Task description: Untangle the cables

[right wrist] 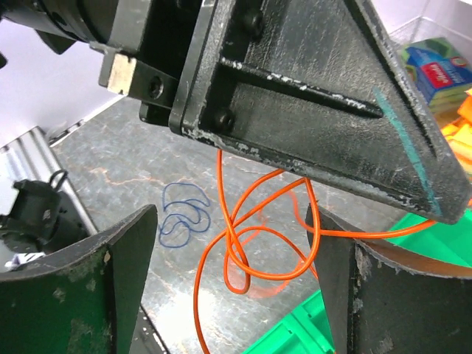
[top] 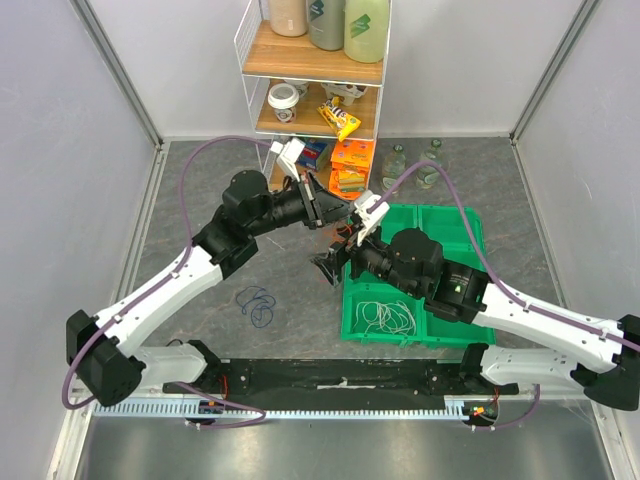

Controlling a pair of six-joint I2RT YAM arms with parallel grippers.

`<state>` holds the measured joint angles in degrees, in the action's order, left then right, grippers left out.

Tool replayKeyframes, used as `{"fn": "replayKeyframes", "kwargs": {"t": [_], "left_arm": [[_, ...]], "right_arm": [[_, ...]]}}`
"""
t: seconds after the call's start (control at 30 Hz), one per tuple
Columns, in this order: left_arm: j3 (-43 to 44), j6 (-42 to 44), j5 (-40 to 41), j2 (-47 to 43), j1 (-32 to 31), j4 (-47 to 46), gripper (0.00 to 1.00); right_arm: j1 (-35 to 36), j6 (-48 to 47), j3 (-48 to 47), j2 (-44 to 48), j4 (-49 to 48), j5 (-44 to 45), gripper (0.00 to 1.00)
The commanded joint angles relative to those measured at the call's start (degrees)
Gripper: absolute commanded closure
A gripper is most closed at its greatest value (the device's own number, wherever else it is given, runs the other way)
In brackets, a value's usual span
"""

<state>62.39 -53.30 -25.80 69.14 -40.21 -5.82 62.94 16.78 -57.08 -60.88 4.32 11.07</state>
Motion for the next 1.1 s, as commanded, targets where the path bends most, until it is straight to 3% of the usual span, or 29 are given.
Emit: {"fn": "replayKeyframes", "kwargs": {"t": [0.0, 0.1, 0.27, 0.33, 0.47, 0.53, 0.57, 0.6, 0.87, 1.07], "left_arm": [[4.92, 5.21, -2.5, 1.69, 0.3, -2.18, 0.98], [8.7, 9.08, -2.59, 2.22, 0.48, 2.03, 0.98], [10.38, 10.32, -3.12, 4.07, 0.83, 4.93, 0.95], [11.08, 11.02, -3.03, 4.07, 1.53, 5.47, 0.85], [11.44, 10.41, -5.39, 5.21, 3.11, 4.77, 0.59], [11.53, 10.23, -6.8, 5.91, 3.9, 5.03, 0.33], [11.53, 10.41, -6.89, 6.09, 4.26, 5.47, 0.15], [11.53, 10.67, -6.55, 6.0, 4.61, 7.21, 0.1], [12.84, 19.09, -3.92, 4.86, 8.83, 17.32, 0.07], [19.07, 30.34, 12.14, 5.21, 9.62, 33.91, 0.12]], "right_arm": [[-1.15, -3.41, -1.37, 0.06, -2.73, 6.85, 0.13], [-1.5, -3.33, -1.63, -0.73, -3.61, 10.54, 0.32], [-1.59, -6.22, 0.91, 0.32, -10.11, 9.76, 0.73], [-1.68, -7.02, -0.65, -0.37, -9.08, 10.02, 1.0], [-2.2, -6.58, -2.34, -0.38, -4.49, 13.88, 1.0], [-2.99, -5.36, -0.94, 1.02, -4.4, 16.34, 1.0], [-3.78, -4.74, -0.23, 1.81, -4.4, 16.96, 1.0], [-4.66, -4.3, 0.21, 2.43, -4.4, 16.97, 1.0], [-14.85, -0.34, -2.68, -0.11, 2.71, 13.1, 1.0], [-24.6, 1.5, -6.9, -4.24, 5.61, 6.61, 1.0]]}}
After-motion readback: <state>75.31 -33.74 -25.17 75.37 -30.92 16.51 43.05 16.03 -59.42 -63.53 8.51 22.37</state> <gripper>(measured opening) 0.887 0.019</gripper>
